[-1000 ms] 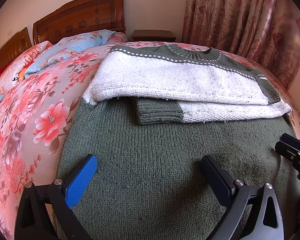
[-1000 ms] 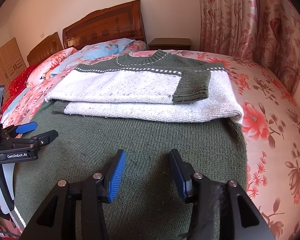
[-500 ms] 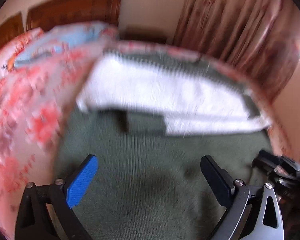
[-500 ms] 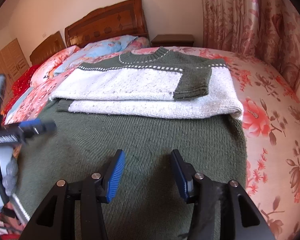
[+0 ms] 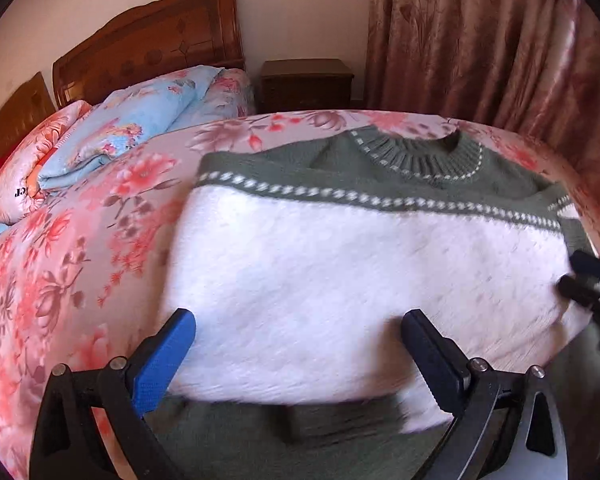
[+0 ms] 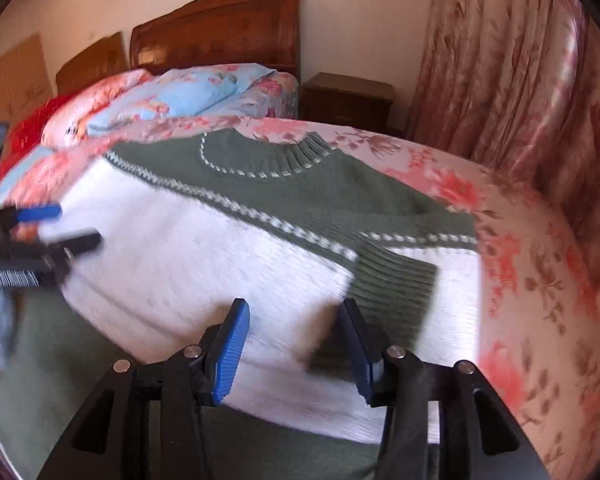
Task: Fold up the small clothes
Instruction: 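Move both tools away from the sleeves toward the sweater hem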
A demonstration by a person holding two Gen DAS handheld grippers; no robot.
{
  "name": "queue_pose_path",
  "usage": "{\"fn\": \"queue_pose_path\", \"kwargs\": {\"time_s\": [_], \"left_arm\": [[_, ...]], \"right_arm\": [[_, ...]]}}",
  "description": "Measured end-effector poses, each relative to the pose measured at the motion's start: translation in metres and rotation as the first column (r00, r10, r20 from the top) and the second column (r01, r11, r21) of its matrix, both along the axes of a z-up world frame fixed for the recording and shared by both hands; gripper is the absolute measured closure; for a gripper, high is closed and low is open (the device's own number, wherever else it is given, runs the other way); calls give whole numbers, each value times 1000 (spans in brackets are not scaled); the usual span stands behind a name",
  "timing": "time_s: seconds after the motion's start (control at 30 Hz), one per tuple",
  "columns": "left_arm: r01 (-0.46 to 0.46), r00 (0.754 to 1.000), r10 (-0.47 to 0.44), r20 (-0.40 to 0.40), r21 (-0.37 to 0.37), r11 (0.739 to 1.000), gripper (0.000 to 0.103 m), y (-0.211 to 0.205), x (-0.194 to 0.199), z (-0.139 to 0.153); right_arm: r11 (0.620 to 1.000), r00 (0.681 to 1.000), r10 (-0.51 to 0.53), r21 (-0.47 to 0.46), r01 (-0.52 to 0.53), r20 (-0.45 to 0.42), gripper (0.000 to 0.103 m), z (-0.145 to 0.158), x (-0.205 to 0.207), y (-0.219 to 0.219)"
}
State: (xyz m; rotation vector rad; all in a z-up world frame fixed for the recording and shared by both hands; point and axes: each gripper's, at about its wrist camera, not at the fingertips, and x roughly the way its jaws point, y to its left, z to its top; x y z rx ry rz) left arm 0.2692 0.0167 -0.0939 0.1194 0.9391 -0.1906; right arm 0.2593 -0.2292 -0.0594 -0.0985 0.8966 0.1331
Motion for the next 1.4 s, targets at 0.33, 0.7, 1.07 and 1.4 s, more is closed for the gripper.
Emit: {"fn": "queue_pose_path", "kwargs": {"time_s": [0.33,0.7,1.07,1.4], "left_arm": [[108,994,-109,-5,-63,992,0,-18,-81,11],[118,993,-119,-11,-57,991,0,2,-108,-13],[88,996,-89,-9,-75,993,0,6,-115,-13],[53,989,-78,-129,-184,981,0,1,-113,1]], "right_arm": [[990,998,13,141,-3,-68,56,2,-63,22],[993,996,90,80,-90,4,55,-14,-106,11],[990,991,131,51,-130,-12,55,-15,-96,14],[987,988,121,118,-110,-93,56,3,-99,44]]}}
